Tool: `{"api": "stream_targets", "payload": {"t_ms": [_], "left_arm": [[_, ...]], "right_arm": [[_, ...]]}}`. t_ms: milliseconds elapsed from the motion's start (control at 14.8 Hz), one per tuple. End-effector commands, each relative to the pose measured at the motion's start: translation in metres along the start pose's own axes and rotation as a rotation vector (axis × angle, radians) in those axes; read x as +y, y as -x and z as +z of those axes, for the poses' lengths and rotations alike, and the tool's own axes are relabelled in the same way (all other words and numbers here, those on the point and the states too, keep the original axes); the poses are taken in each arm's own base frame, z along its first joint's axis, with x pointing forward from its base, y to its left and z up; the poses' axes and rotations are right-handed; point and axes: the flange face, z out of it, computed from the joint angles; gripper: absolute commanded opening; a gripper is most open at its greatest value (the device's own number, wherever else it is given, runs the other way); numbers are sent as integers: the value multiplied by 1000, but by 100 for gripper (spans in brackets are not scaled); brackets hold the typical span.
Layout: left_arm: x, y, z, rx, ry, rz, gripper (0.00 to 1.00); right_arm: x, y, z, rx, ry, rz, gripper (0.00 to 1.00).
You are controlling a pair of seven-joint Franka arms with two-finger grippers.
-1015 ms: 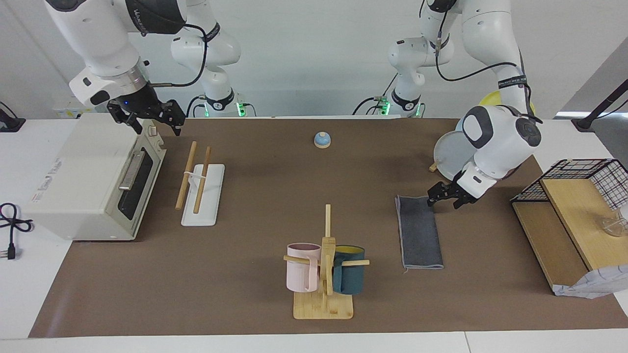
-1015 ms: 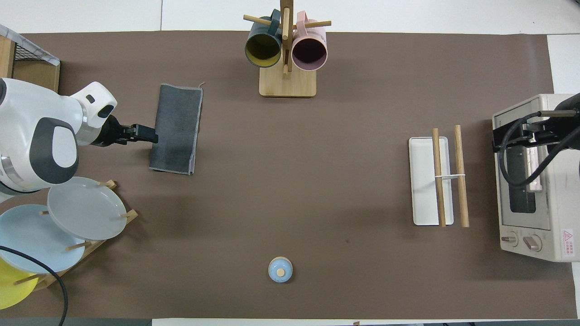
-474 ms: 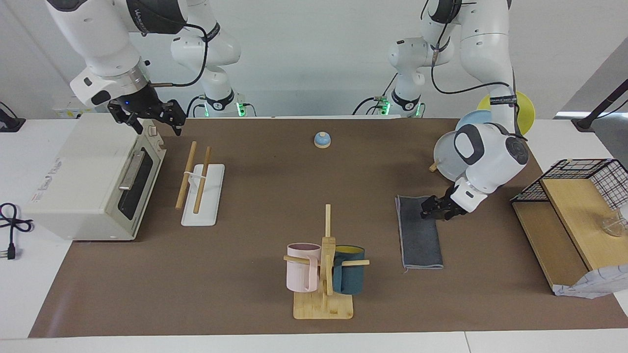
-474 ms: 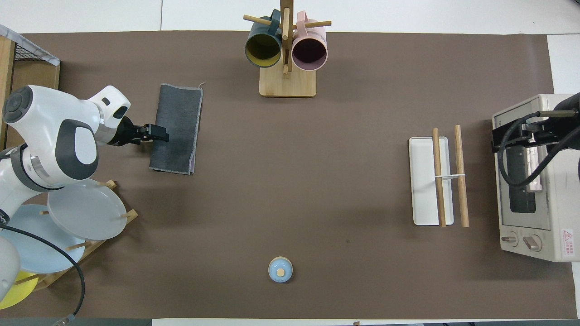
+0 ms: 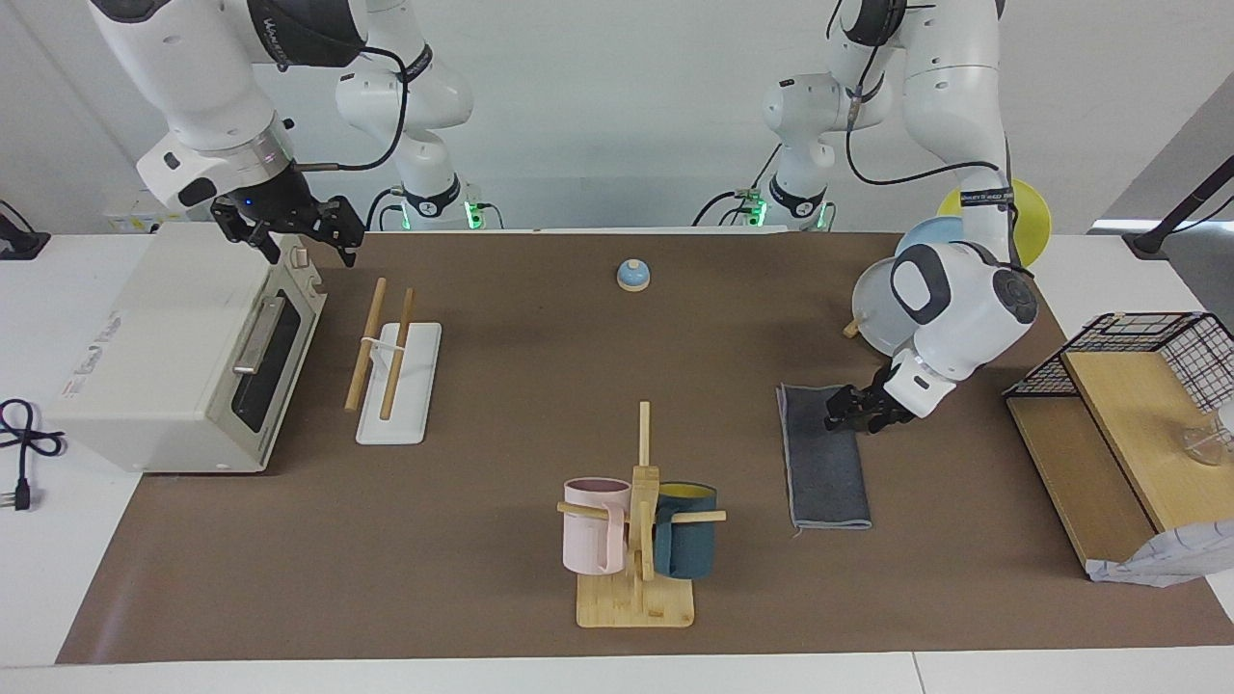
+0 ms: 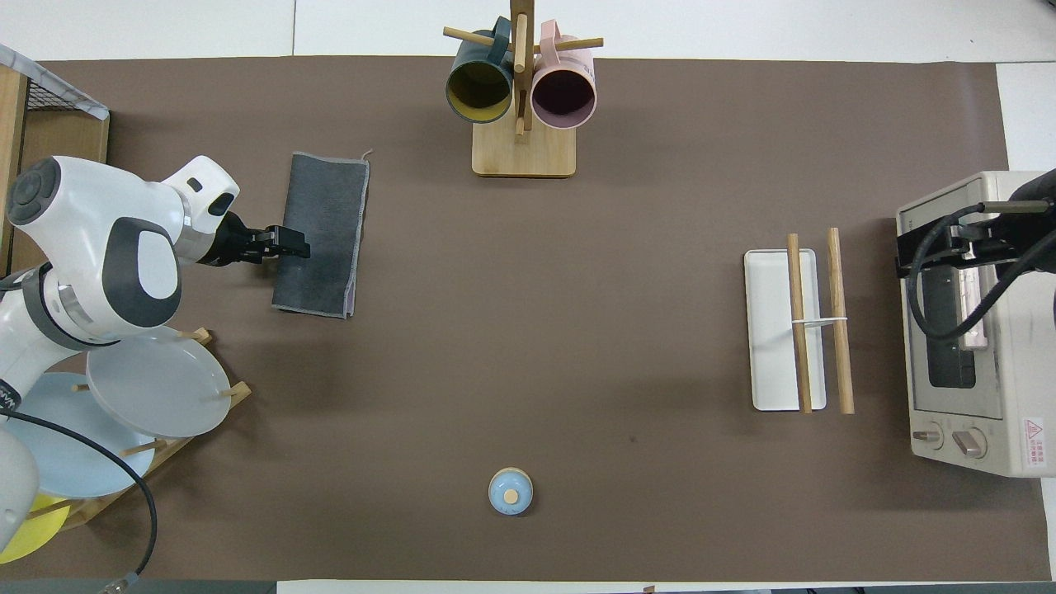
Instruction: Fold towel and hang on rack
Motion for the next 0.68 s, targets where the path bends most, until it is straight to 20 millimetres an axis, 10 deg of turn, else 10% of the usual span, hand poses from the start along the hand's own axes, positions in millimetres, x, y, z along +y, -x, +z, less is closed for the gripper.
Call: {"api": "stream_targets", "payload": {"t_ms": [0,609], "left_arm": [[2,2,5,-1,13,5,86],[5,7,11,-16,12,9,75]], "right_arm": [[3,6,-1,-6,-15,-13,100],[3,6,-1,-6,-14,-16,100]]}}
